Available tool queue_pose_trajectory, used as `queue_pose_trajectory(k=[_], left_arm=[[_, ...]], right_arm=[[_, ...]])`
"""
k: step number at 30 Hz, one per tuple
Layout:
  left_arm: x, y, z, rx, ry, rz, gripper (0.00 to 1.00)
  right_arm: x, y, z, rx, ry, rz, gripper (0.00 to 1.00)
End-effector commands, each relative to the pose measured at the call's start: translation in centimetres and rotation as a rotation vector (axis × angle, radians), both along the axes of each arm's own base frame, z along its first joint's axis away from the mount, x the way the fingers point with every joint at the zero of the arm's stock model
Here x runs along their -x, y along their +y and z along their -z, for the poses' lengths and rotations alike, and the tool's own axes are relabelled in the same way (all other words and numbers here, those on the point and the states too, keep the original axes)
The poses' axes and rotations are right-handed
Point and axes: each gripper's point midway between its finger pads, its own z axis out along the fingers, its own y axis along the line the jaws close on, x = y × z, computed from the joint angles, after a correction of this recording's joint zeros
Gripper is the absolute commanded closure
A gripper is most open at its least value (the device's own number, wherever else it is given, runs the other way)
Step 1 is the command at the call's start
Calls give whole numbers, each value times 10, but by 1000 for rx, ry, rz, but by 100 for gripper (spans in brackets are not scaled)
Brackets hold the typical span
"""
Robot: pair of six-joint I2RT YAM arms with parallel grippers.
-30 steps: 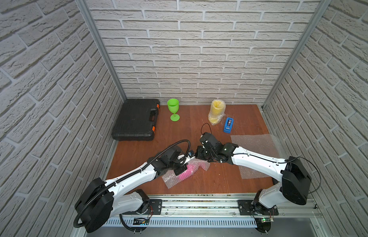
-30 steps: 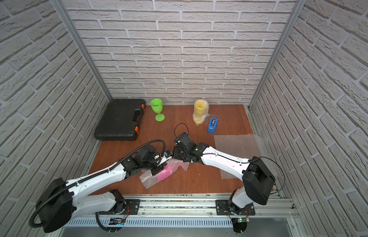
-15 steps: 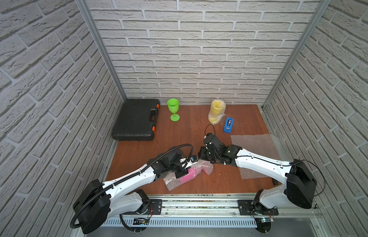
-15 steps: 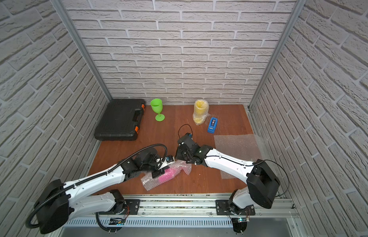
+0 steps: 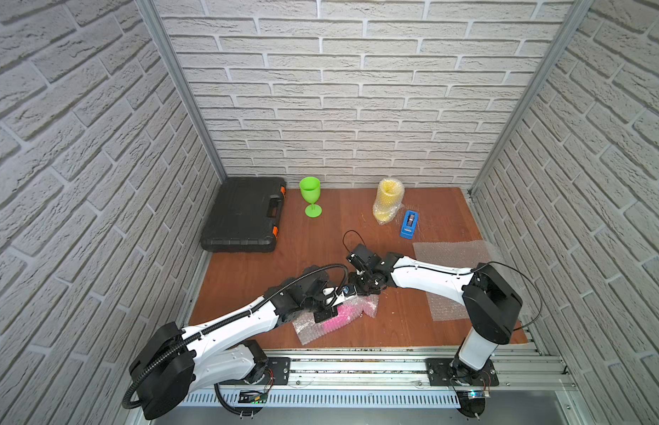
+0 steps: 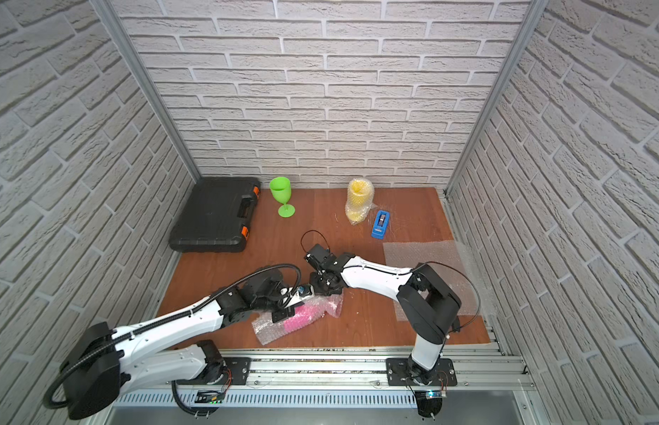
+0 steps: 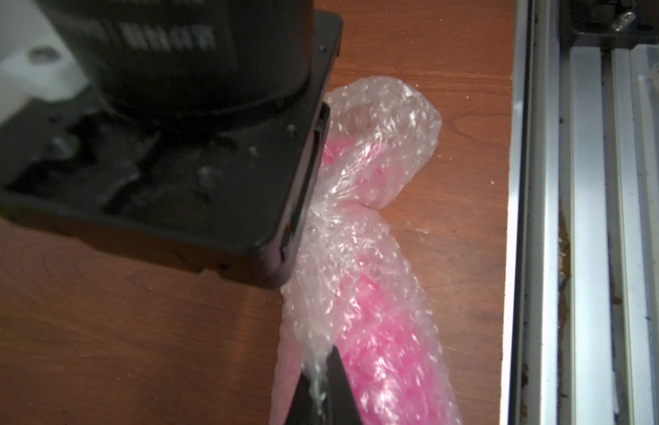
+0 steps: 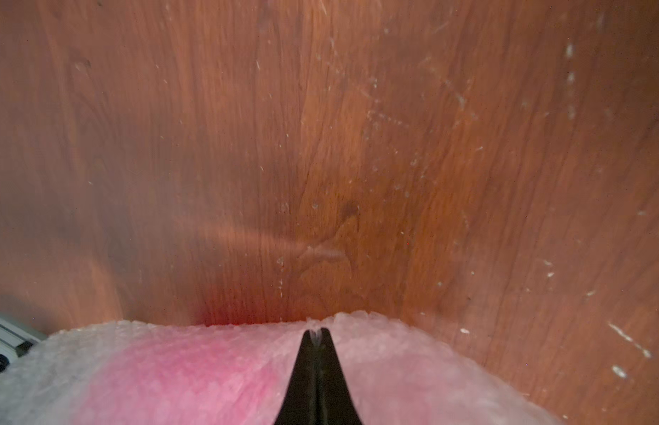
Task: Wrap wine glasses in bubble wrap
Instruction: Stick the tape on the bubble wrap, then pick up the bubble wrap from the center of the board.
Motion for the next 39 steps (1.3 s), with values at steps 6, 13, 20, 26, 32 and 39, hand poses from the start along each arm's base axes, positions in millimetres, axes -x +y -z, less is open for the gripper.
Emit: queue_pose_trajectory(k=[6, 13, 20, 26, 32, 39], left_arm=[[2, 1, -6, 12, -45, 19, 96], [4, 0, -6, 13, -41, 33, 95], [5, -3, -12, 45, -57, 49, 96], [7, -4, -13, 56, -58, 57, 96], [7, -5, -14, 62, -58, 65, 96], [8, -7, -14, 61, -55, 78, 96]], right_arm=[[21, -100, -2, 400, 76, -136, 78], [10, -134, -56, 370, -31, -158, 65], [26, -68, -109, -28, -245, -594, 59], [48, -37, -102, -144, -314, -886, 32], [65, -15, -78, -151, -232, -1092, 11], [55, -3, -49, -80, -220, -1221, 13]])
